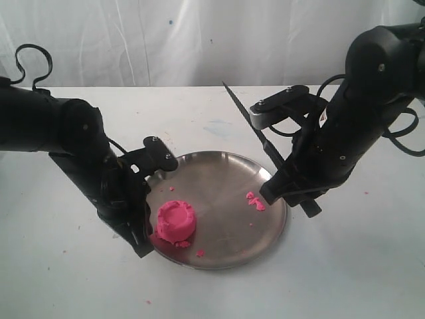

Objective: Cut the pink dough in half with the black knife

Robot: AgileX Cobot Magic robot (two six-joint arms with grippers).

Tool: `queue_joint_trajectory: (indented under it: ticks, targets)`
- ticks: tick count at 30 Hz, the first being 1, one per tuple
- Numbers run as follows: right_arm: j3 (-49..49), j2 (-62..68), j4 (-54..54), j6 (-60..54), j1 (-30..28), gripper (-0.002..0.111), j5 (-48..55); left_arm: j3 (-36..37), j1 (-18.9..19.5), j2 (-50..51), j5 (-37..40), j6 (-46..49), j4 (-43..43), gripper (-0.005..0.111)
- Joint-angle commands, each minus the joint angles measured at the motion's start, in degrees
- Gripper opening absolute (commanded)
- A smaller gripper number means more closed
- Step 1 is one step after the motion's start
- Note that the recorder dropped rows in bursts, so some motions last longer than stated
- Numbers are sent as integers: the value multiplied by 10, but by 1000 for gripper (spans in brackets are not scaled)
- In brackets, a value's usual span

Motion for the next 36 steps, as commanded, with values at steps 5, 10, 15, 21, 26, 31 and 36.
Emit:
queue_joint_trajectory:
  ticks: [5, 10, 15, 21, 26, 31, 36]
  targets:
    - [2, -3, 2, 2, -2, 0, -7, 5, 0, 27, -35, 19, -33, 0]
    - [2, -3, 3, 2, -2, 0, -7, 5, 0, 32, -66, 19, -33, 0]
    - [2, -3, 5, 2, -2, 0, -7, 5, 0, 33, -108, 19, -66, 0]
    - [2, -3, 4, 3, -2, 0, -7, 5, -1, 44, -145, 19, -114, 0]
    - [2, -3, 4, 3, -2, 0, -7, 5, -1, 48, -158, 50, -114, 0]
    - [2, -3, 0, 3, -2, 0, -6, 4, -1, 13, -160, 60, -114, 0]
    - [2, -3, -1, 3, -2, 0, -7, 4, -1, -58, -146, 60, -110, 0]
